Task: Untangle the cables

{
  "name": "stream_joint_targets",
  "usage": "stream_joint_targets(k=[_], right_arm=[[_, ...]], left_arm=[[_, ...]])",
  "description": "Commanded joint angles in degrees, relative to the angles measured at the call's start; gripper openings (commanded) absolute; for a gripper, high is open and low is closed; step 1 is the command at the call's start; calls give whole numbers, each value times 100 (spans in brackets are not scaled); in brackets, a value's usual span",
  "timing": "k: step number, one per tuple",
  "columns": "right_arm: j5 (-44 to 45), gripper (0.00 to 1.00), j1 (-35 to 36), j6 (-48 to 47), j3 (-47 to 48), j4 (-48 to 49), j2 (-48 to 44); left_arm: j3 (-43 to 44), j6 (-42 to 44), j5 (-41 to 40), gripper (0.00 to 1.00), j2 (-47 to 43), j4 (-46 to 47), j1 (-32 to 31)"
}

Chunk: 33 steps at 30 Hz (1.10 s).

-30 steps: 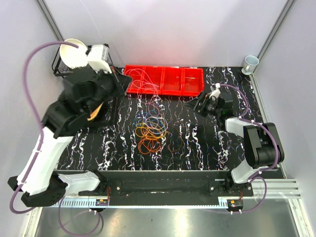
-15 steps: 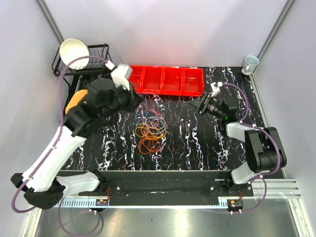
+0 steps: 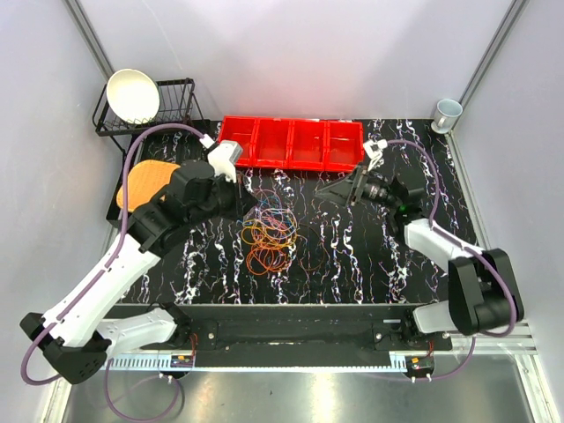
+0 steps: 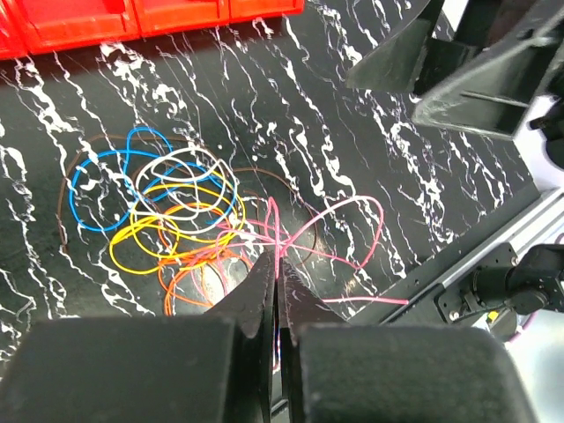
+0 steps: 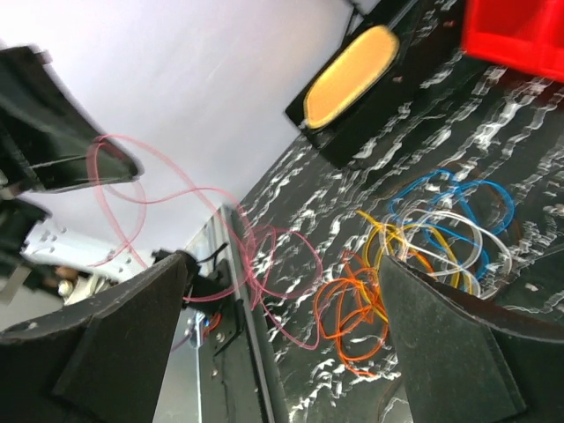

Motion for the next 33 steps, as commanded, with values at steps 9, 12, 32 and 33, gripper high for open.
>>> stream_joint_targets(k=[9,12,32,33], right_arm=[[484,93,1293,-1864,1173,-2824,-840],[677,91,1635,-2154,1393,-3167,-682],[1319,61,2234,-2840,1885,-4004,-198],[1311,48,2251,-2832,1885,-4004,-189]], left_arm=[[-244,-195,723,0,149,466,-22],[-262,-257,837,0,193,536,-22],[-411,-257,2499,0,220,782,-31],[-411,-257,2499,0,220,791,-31]])
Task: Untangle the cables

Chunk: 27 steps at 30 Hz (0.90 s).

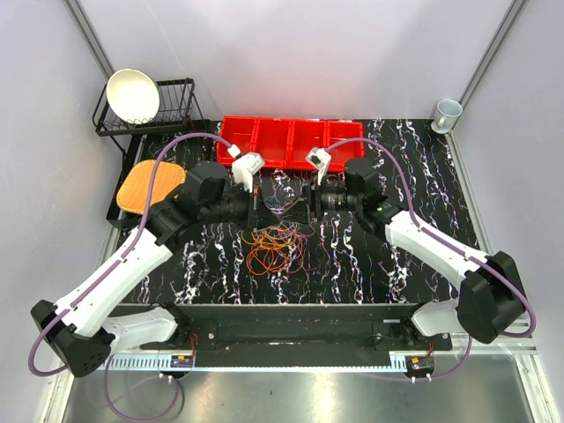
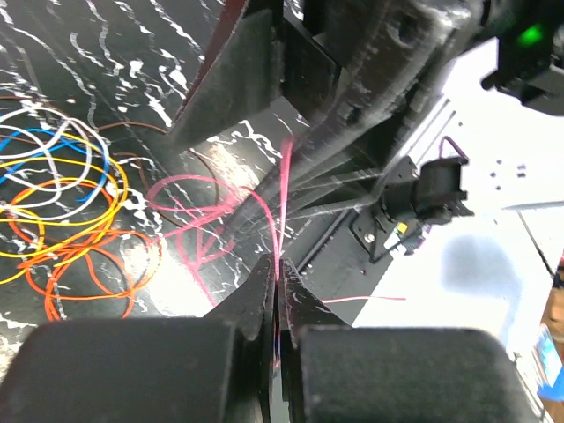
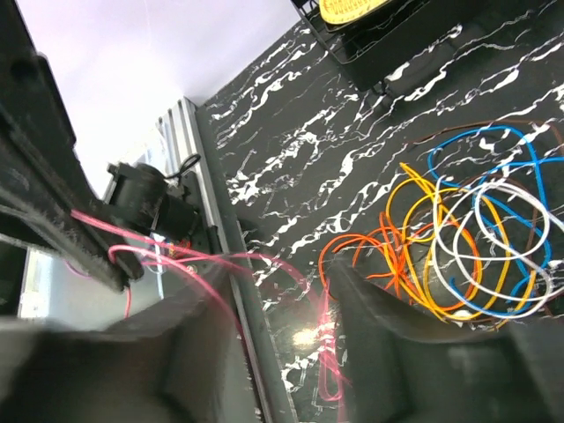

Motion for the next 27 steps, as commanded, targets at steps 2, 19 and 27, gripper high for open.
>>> stream_joint_targets(k=[2,19,27], right_arm=[[6,37,114,-45,242,48,10],[1761,0,123,-18,821,-801,9],[3476,0,-17,-212,2120,-1445,606]], left_arm=[[-5,16,453,0,-58,376,-26],[-610,43,-2631,99,-927,-1125,-26],[-1701,-229,-3044,99,-2025,-1259,-26]])
